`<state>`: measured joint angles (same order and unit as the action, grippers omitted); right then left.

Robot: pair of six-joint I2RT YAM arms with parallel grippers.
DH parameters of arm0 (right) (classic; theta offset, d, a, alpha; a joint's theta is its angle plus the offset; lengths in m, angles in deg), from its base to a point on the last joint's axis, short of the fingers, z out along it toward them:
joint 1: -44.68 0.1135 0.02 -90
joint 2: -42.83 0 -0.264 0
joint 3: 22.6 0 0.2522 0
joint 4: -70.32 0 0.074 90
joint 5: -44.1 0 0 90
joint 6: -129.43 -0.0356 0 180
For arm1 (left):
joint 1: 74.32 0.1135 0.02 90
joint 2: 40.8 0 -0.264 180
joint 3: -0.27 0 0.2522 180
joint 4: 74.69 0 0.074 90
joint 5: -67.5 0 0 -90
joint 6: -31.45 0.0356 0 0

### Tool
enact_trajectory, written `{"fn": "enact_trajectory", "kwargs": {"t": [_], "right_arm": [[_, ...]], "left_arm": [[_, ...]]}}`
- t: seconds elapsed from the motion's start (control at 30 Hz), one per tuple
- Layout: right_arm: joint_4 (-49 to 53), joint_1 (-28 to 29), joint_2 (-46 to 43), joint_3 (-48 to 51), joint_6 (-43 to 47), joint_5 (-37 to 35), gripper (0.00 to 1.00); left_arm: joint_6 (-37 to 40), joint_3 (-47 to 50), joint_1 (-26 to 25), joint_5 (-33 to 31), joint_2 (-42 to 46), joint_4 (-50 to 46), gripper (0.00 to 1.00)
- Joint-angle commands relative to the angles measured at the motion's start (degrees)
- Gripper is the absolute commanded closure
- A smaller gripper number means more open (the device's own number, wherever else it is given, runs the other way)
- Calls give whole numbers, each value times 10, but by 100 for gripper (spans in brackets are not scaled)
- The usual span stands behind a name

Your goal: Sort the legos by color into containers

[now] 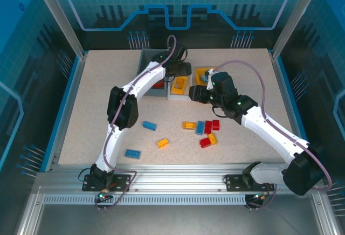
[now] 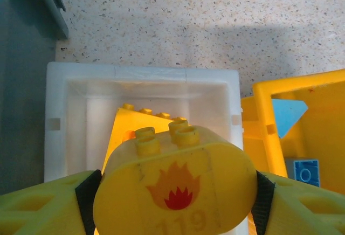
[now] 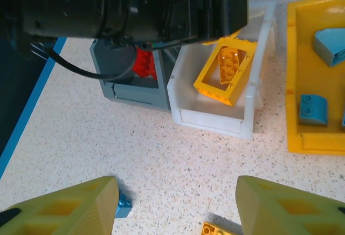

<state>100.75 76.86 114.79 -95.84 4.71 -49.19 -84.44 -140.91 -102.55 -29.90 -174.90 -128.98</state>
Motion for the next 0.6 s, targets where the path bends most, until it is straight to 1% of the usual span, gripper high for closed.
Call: {"fn": "enact_trajectory", "kwargs": {"t": [0.0,0.1,0.3,0.4,0.47,0.57], "right_arm": [[21,16,-18,19,12,-13,39],[22,26,-27,31,6,-20,39],[25,34,-40,36,3,-33,39],[27,34,-43,36,6,-35,39],[28,35,-43,37,10,-37,39],[28,36,-32,39,17,-37,39]], "left_arm": [[11,-3,1,13,65,-15,26],[15,-8,2,14,66,-25,26],[8,-17,4,28,33,-28,33],[0,-30,4,26,20,-40,34],[-6,-11,3,25,37,-29,34],[-13,47,2,20,93,5,34]]}}
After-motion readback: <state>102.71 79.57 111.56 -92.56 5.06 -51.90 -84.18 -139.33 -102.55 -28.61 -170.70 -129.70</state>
